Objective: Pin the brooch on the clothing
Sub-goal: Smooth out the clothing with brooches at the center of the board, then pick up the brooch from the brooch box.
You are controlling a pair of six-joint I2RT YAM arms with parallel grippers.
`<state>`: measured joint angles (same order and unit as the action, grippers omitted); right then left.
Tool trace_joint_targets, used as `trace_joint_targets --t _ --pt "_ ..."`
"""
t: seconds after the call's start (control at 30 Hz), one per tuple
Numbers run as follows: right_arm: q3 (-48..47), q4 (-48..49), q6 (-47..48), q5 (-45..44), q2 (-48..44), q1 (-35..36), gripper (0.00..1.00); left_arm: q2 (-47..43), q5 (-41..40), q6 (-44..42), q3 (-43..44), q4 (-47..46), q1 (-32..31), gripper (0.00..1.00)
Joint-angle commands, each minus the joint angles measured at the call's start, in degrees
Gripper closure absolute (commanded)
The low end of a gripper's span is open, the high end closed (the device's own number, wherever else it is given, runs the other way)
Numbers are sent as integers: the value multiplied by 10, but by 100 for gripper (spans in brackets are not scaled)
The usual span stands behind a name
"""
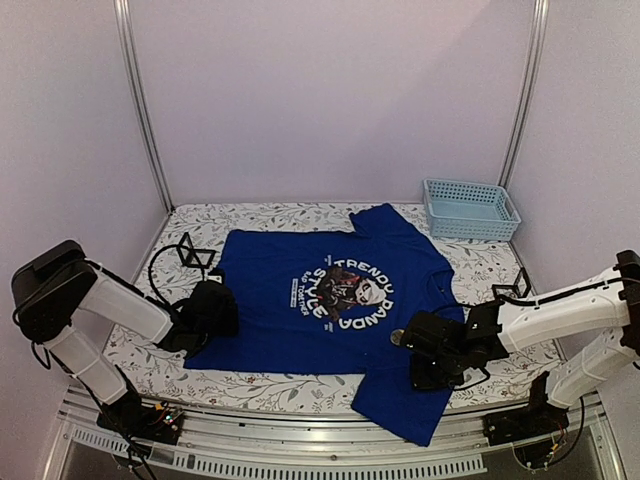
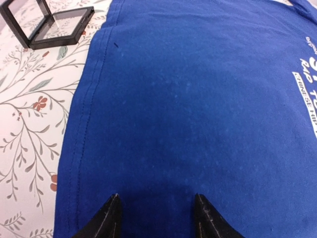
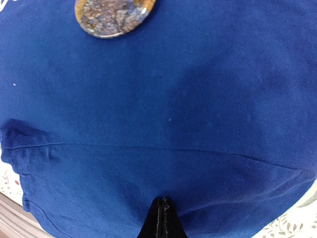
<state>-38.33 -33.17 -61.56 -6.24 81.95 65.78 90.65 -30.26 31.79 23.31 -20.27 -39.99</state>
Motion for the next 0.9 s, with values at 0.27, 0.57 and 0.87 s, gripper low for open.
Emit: trace_joint_targets --t 0.27,0.57,0.87 --pt "-62 -156 100 -59 -98 -178 85 -101 35 -51 4 11 8 37" --pt "-107 26 292 -86 -64 -503 68 -155 162 -128 22 -57 6 19" --pt "-144 15 301 -136 94 -565 54 -143 213 -162 8 -91 7 18"
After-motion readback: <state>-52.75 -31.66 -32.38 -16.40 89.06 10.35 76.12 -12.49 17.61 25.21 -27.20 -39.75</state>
